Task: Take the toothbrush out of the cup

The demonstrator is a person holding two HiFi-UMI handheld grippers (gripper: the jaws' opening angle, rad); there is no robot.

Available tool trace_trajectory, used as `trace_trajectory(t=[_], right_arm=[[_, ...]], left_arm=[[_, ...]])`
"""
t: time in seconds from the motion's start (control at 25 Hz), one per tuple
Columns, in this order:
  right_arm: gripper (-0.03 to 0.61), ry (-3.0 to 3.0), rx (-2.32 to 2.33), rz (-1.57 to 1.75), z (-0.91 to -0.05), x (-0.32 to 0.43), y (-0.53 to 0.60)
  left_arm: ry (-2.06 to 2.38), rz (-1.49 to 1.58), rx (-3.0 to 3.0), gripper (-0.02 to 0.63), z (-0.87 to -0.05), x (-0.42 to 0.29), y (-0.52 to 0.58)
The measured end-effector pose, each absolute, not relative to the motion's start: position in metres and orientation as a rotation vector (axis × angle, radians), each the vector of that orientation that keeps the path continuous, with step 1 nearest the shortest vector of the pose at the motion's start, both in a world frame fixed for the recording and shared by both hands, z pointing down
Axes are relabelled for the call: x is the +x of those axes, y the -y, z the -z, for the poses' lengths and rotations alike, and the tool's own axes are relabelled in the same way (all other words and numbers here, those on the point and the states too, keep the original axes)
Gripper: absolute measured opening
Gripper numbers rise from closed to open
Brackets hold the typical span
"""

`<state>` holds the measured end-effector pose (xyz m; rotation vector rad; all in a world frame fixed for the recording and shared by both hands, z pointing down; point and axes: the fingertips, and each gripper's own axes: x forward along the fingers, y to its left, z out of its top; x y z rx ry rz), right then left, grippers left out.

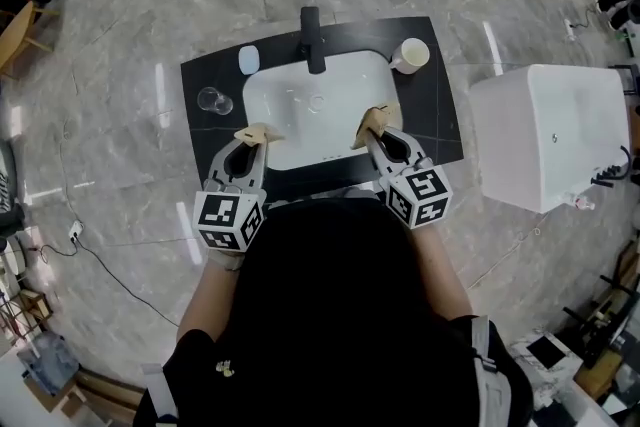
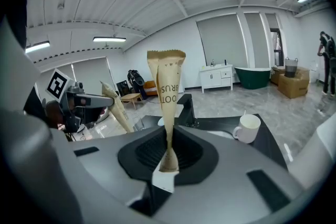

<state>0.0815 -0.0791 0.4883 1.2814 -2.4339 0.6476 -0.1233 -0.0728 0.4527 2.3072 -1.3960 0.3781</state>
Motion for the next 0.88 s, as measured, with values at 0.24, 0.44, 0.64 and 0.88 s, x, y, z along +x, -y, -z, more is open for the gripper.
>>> trace_trajectory(t=[0.24,0.44,0.64,0.88], right_arm=[[0.048,2.414,1.286,-0.651,-0.499,0.075,0.067],[0.048,2.418,1.281,-0.643,-0.499,0.075,0.067],[0.048,2.422,1.269,-0.634,-0.498,0.074,0.067],[0.048,2.45,1.216,-0.62,-0.498,0.07,0.065]], left_arm=[[1.36,-0.373,2.326,0.041,-0.455,-0.12,0.076],[1.338,-0.38,2.332,0.041,-0.458,-0.113,0.078],[1.331,-0.376,2.331,0.041,-0.458,-0.109,0.077],[1.34,-0.372,2.323,0.041,-0.46,-0.109,0.077]])
